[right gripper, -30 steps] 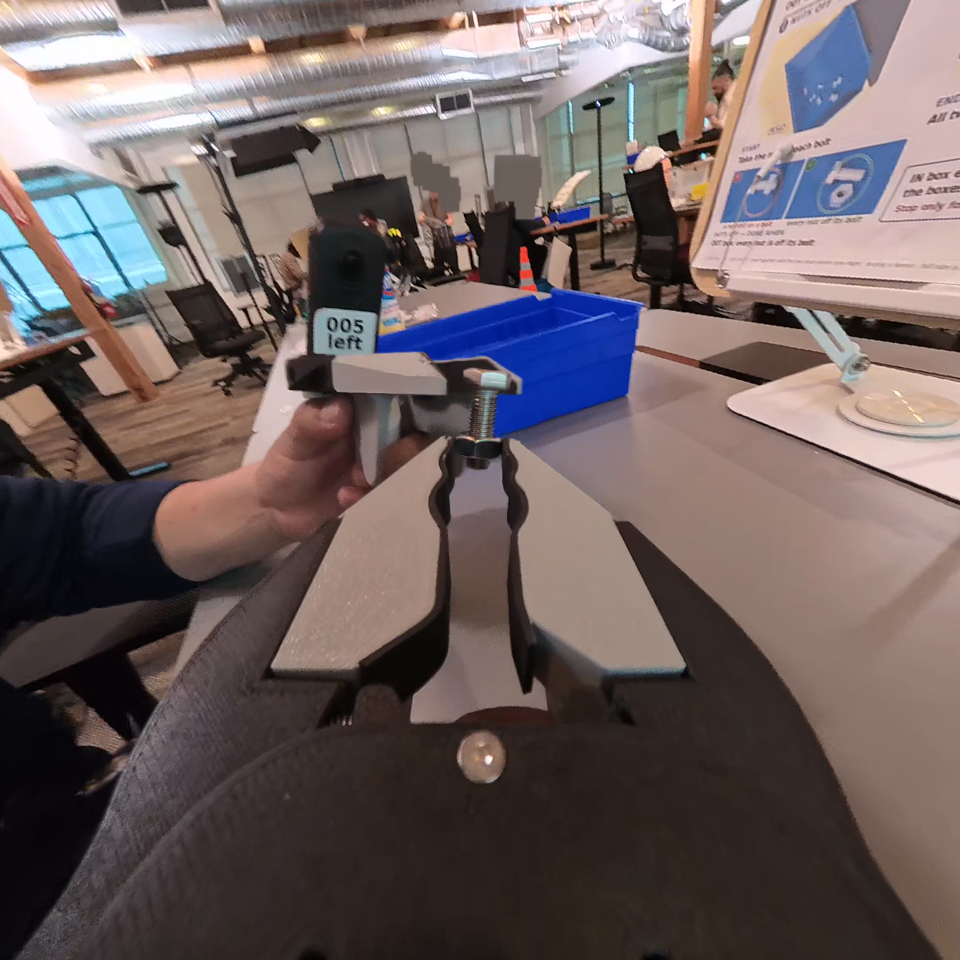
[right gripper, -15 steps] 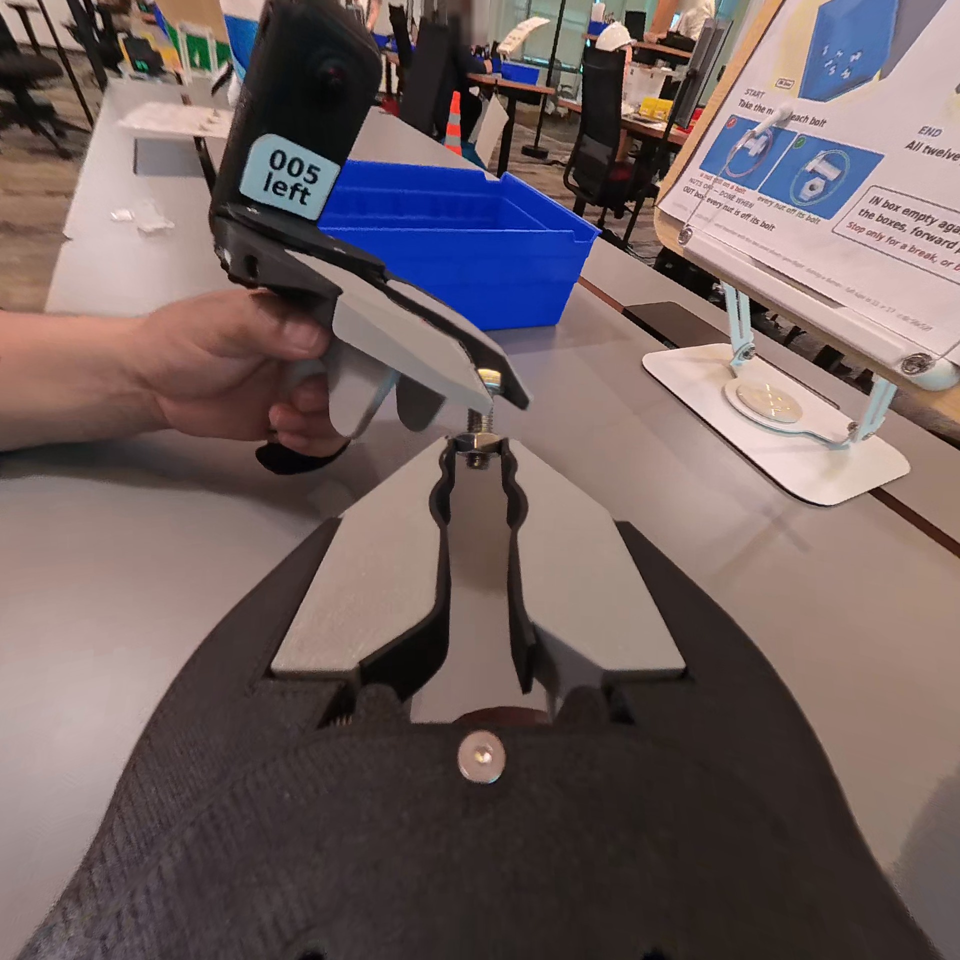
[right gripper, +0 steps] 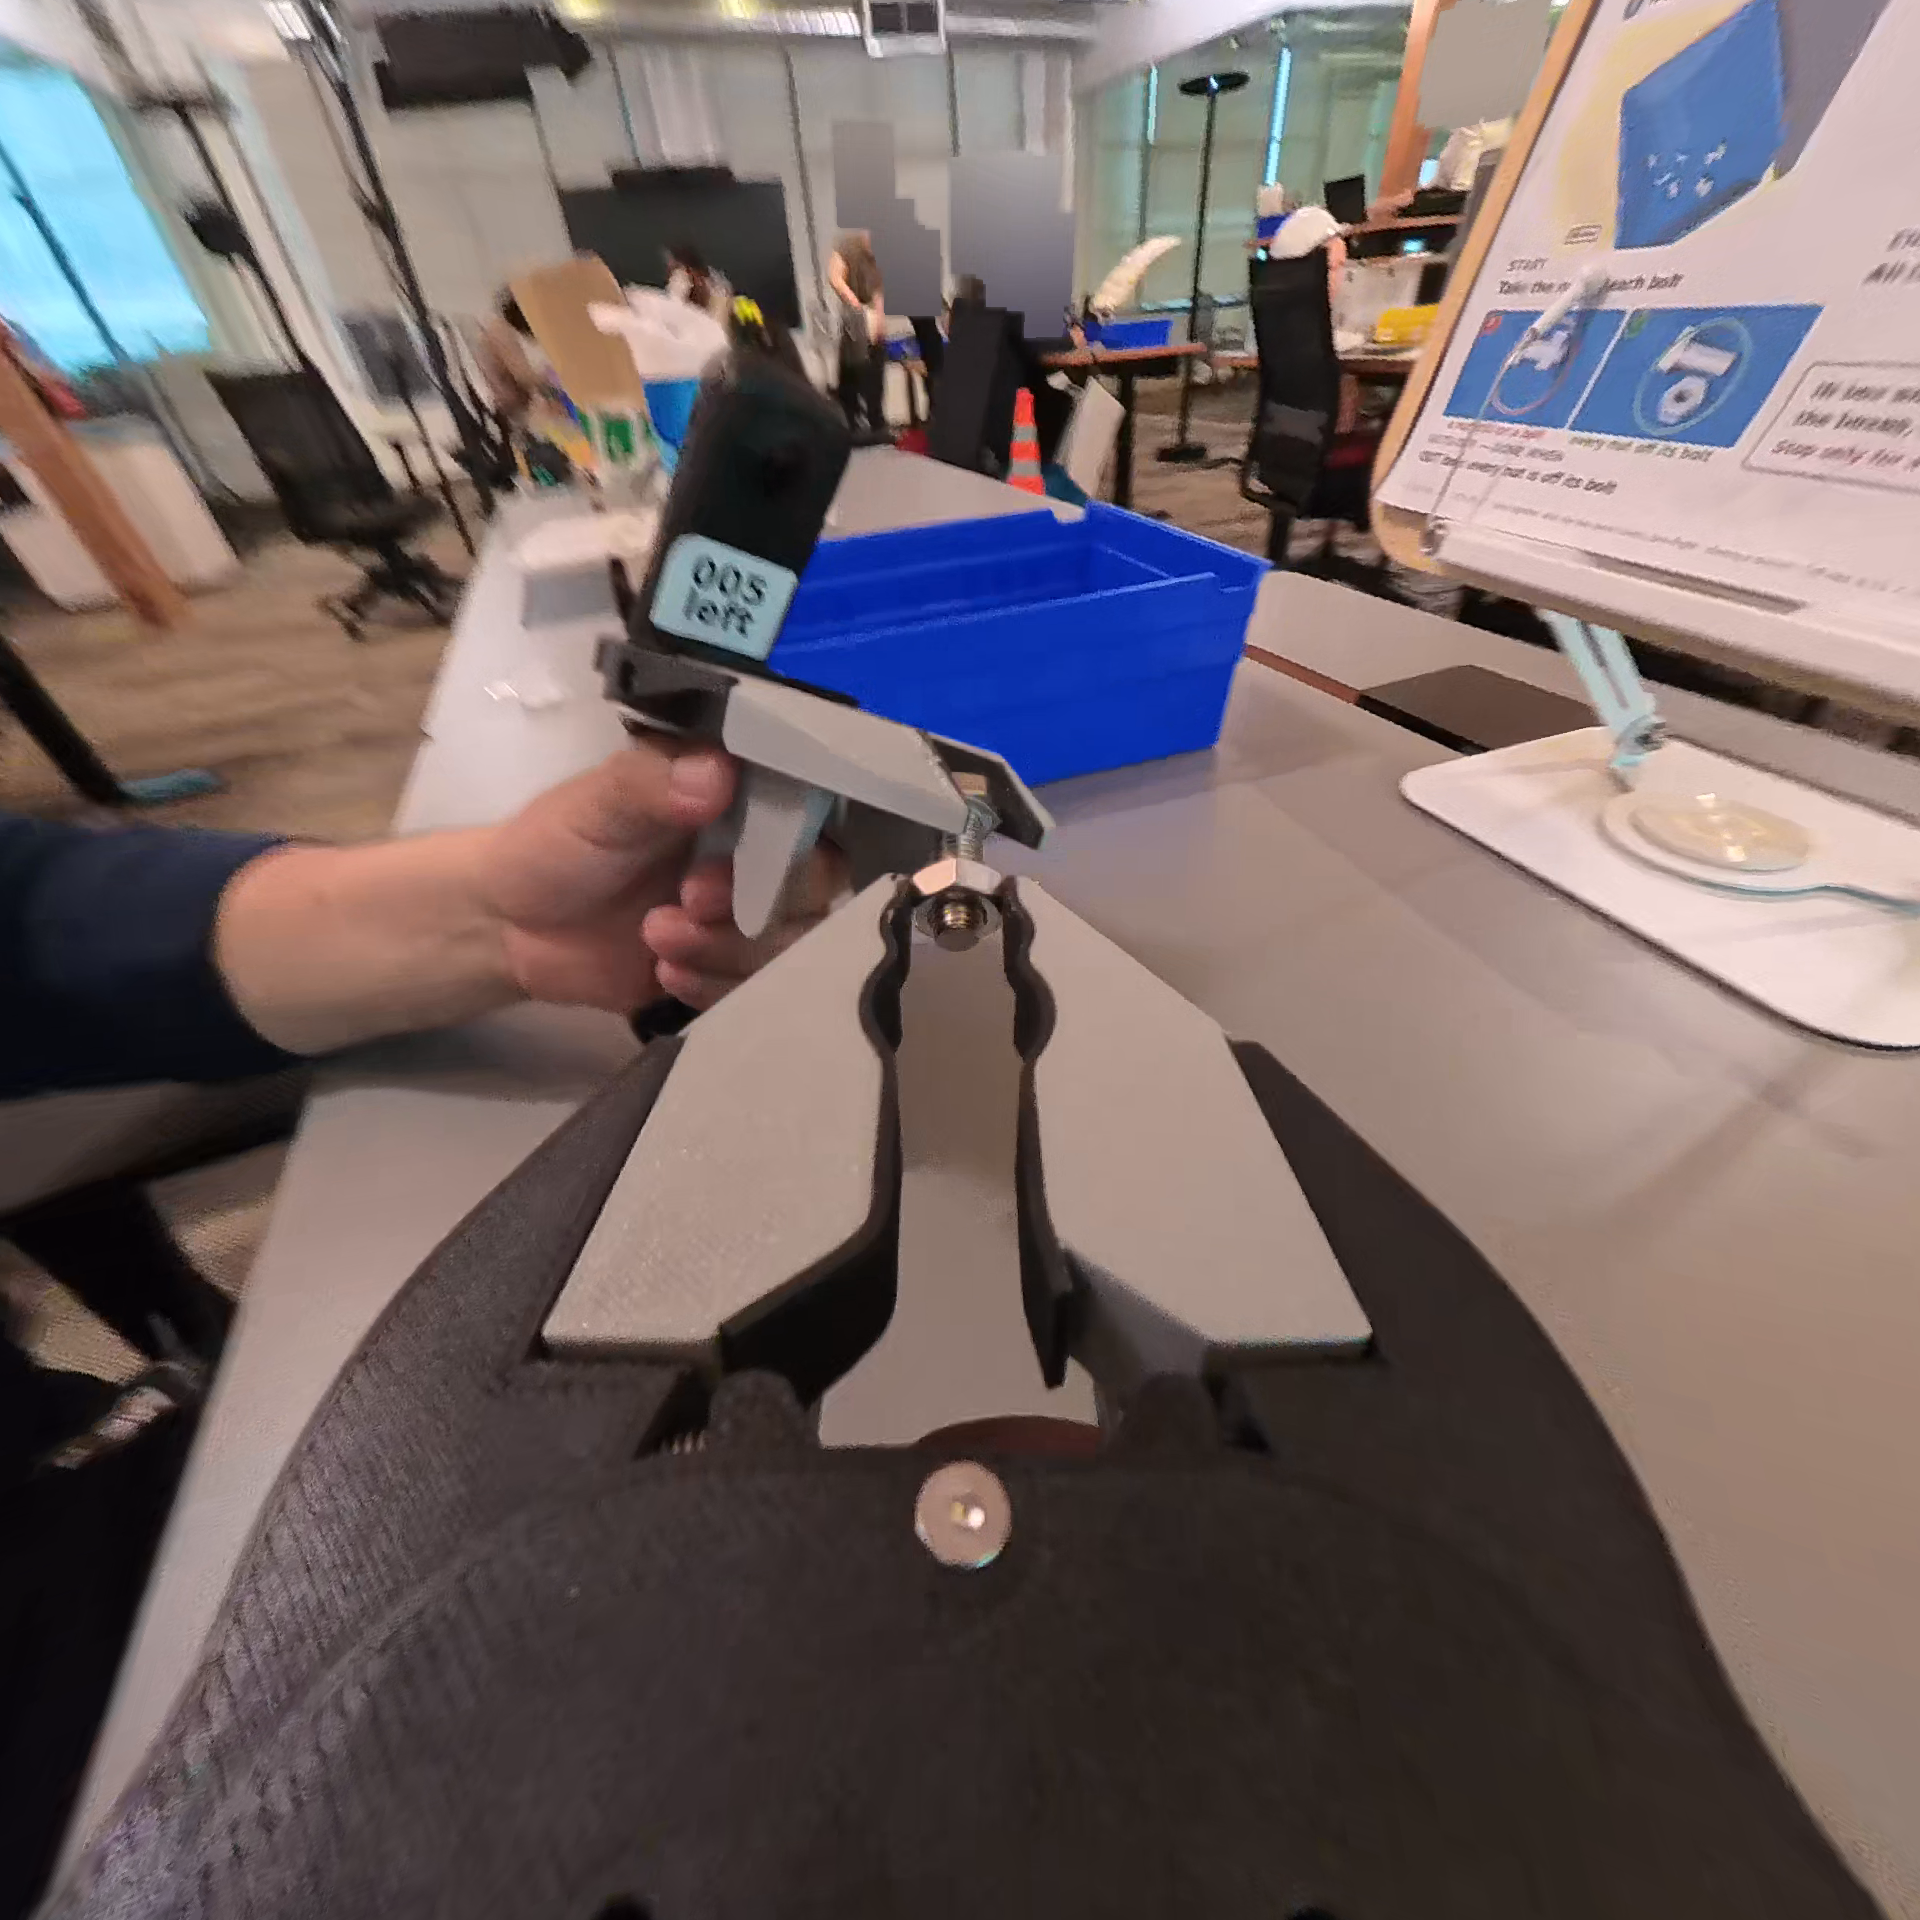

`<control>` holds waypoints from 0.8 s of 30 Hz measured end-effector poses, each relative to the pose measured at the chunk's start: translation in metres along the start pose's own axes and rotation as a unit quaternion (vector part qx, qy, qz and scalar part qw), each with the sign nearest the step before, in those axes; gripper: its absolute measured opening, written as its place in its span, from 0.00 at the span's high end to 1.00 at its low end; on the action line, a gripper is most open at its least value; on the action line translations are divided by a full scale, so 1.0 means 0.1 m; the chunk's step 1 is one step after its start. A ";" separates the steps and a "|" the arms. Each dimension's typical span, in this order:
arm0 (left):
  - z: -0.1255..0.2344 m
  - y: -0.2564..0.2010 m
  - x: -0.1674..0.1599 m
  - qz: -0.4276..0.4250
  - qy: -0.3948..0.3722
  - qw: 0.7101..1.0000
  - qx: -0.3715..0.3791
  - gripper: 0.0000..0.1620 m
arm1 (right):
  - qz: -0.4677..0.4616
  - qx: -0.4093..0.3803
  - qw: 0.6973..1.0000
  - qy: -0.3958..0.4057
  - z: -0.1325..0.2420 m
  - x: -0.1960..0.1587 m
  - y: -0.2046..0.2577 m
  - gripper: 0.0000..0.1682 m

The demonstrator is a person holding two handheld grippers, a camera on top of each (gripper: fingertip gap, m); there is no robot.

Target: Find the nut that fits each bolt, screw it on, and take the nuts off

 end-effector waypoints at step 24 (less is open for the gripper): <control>-0.05 -0.13 0.02 -0.069 0.001 0.998 0.000 0.91 | -0.176 0.116 0.977 -0.007 0.01 -0.03 -0.14 0.91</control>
Point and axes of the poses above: each gripper's, where its closed fingertips meet, z back along the fingers, x out of its top, y = z × x across the jaws, the point moved 9 cm from there along z, back along the fingers, and after that the axes turned 8 degrees about -z, right-handed, at the moved point
